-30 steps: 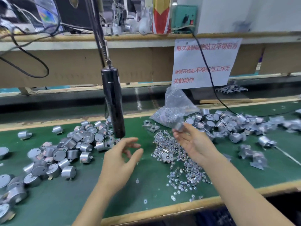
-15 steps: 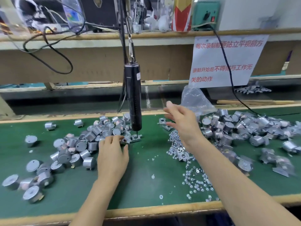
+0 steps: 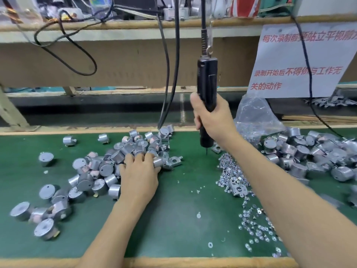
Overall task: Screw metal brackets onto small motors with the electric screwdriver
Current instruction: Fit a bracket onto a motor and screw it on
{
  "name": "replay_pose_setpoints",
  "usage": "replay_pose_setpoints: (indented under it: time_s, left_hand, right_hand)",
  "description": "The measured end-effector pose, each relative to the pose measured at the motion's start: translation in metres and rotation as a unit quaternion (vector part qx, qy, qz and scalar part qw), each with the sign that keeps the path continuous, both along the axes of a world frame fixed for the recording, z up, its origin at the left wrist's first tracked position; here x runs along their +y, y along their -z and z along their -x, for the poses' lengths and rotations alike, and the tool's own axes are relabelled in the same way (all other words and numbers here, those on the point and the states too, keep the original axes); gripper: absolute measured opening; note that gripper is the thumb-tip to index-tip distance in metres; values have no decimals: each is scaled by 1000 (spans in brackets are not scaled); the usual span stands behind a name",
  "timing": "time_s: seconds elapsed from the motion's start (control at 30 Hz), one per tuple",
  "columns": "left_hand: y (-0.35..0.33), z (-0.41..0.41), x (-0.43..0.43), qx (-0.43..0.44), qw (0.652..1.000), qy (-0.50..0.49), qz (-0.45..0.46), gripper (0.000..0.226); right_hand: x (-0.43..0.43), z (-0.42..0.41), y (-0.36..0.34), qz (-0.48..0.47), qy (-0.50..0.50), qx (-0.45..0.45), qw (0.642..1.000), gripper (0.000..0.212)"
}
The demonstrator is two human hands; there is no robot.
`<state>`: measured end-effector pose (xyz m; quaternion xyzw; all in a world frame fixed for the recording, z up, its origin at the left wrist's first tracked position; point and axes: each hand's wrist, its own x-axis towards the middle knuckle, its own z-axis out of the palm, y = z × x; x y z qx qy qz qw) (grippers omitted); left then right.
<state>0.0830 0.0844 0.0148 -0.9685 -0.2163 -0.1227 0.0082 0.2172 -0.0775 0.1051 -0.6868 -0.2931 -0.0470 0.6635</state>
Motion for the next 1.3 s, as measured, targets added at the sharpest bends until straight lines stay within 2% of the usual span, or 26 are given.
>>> replay_pose_setpoints:
  time_s: [0.1, 0.17, 0.27, 0.37, 0.5, 0.6, 0.7, 0.87, 1.03, 1.3]
  left_hand:
    - [-12, -3, -4, -70, 997, 8, 42, 40]
    - [-21, -8, -7, -122, 988, 22, 96, 39]
    - [-24, -18, -13, -182, 971, 60, 145, 36]
    - [-18, -25, -23, -201, 957, 128, 164, 35]
    - [-2, -27, -40, -108, 978, 160, 80, 33]
    - [7, -27, -45, -65, 982, 163, 68, 42]
    - [10, -28, -49, -68, 978, 186, 66, 45]
    - [18, -32, -54, -65, 973, 201, 89, 34]
    - [21, -33, -49, -100, 968, 193, 123, 40]
    - [23, -32, -47, -119, 969, 189, 110, 29]
  right_hand:
    - [-8, -4, 2, -48, -24, 25, 998, 92]
    - [-13, -7, 5, -65, -45, 51, 996, 102]
    - [-20, -7, 19, -94, -74, 100, 988, 98]
    - [-24, -3, 32, -114, -86, 109, 984, 90]
    - [-25, 0, 33, -120, -85, 115, 982, 84]
    - [-27, -1, 34, -116, -79, 119, 983, 83]
    - [-30, -2, 35, -114, -72, 117, 984, 82]
    - [-29, -2, 36, -119, -68, 111, 984, 83]
    - [-25, 0, 38, -106, -70, 113, 985, 82]
    - [-26, 0, 40, -90, -54, 103, 989, 80]
